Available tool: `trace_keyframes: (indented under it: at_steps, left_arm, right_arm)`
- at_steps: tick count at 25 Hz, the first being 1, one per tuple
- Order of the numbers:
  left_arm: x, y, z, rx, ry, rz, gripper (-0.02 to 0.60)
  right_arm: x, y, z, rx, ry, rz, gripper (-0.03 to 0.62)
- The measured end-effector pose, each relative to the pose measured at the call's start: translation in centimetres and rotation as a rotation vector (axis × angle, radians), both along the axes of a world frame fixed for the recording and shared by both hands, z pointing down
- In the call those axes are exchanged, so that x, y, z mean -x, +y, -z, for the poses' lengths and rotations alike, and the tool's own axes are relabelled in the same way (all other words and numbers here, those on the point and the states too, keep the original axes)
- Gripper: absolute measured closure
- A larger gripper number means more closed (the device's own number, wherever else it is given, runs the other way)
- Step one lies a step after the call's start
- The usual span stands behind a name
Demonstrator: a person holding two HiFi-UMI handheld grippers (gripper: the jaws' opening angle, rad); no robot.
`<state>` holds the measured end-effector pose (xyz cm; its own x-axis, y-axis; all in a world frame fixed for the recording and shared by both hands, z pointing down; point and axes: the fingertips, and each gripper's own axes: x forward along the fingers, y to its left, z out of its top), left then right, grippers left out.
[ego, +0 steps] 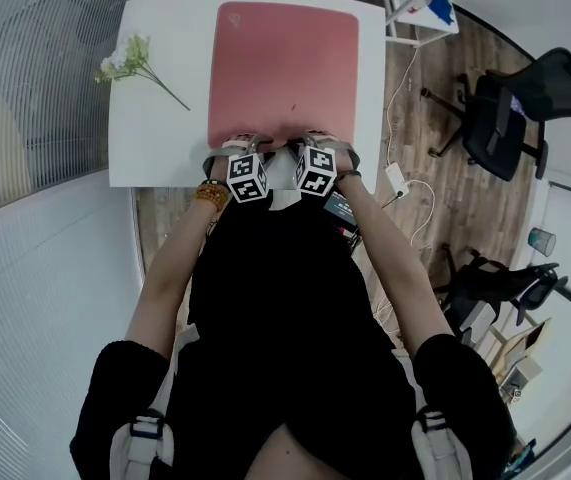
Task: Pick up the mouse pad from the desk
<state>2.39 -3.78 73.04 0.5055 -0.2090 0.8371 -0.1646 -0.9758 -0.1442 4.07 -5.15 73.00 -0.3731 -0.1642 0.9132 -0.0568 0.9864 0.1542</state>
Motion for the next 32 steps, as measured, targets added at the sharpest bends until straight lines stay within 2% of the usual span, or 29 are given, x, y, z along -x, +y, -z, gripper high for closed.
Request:
trace_keyframes:
  at_steps: [4,5,6,7,11,12,14,15,16,17,18,19,22,23,25,27,29,32]
  left_arm:
    - [-0.2,0.2,-0.3,0.003,0.001,0.009,0.446]
    - [-0.1,-0.1,-0.4,-0.009,-0.010,0.021,0.464]
    - [0.0,-0.6,-0.3,-0.021,-0.019,0.035,0.520]
    - [0.1,-1.0,-0.2,-0.027,-0.023,0.048,0.550]
    - [0.2,-1.8,1.0,-0.031,0.000,0.094,0.560]
    - [0.1,-1.9,1.3,-0.036,0.003,0.097,0.560]
    - [0.1,-2.0,1.7,-0.053,0.012,0.105,0.560]
    - [0.1,-2.2,2.1,-0.061,0.024,0.121,0.561]
    - [0.2,-2.5,2.6,-0.068,0.043,0.142,0.561]
    - [0.2,-2.8,3.2,-0.079,0.062,0.159,0.561]
    - [0.2,-3.1,3.7,-0.092,0.077,0.163,0.561]
    - [0.2,-3.2,4.1,-0.103,0.082,0.154,0.560]
    - [0.5,-2.8,2.9,-0.082,0.033,0.105,0.545]
    - [0.9,-2.7,2.1,-0.068,0.002,0.104,0.508]
    - [1.8,-3.0,0.8,-0.056,-0.037,0.137,0.500]
    - [2.3,-3.7,0.7,-0.032,-0.010,0.204,0.545]
    - [2.4,-3.9,0.7,0.009,0.029,0.253,0.546]
    - [2.4,-3.3,0.2,0.042,0.038,0.266,0.541]
  right_arm:
    - [-0.1,-0.7,0.4,-0.008,-0.013,-0.032,0.559]
    - [0.0,-0.7,0.5,-0.010,-0.012,-0.029,0.559]
    - [0.1,-0.8,0.6,-0.014,-0.013,-0.029,0.557]
    - [0.1,-0.9,0.8,-0.021,-0.018,-0.031,0.557]
    - [0.0,-0.9,1.7,-0.041,-0.068,-0.023,0.544]
    - [-0.2,-0.8,1.7,-0.033,-0.072,-0.021,0.515]
    - [-0.6,-0.6,1.2,-0.004,-0.049,-0.021,0.374]
    - [-0.8,-0.6,0.8,0.004,-0.022,-0.015,0.353]
    - [-1.1,-0.7,0.3,-0.009,0.010,-0.009,0.355]
    - [-1.4,-1.2,0.0,-0.041,0.039,-0.013,0.392]
    - [-1.7,-1.8,-0.1,-0.079,0.057,-0.036,0.516]
    - [-1.9,-2.4,-0.1,-0.100,0.062,-0.072,0.551]
    - [-1.9,-2.8,0.2,-0.090,0.053,-0.136,0.553]
    - [-1.8,-2.6,0.1,-0.093,0.055,-0.128,0.553]
    - [-1.8,-2.5,0.2,-0.103,0.050,-0.123,0.551]
    - [-1.9,-2.6,0.2,-0.091,0.037,-0.144,0.539]
    - [-2.2,-2.4,-0.3,-0.058,0.046,-0.164,0.521]
    - [-2.6,-1.9,-1.1,-0.010,0.069,-0.193,0.521]
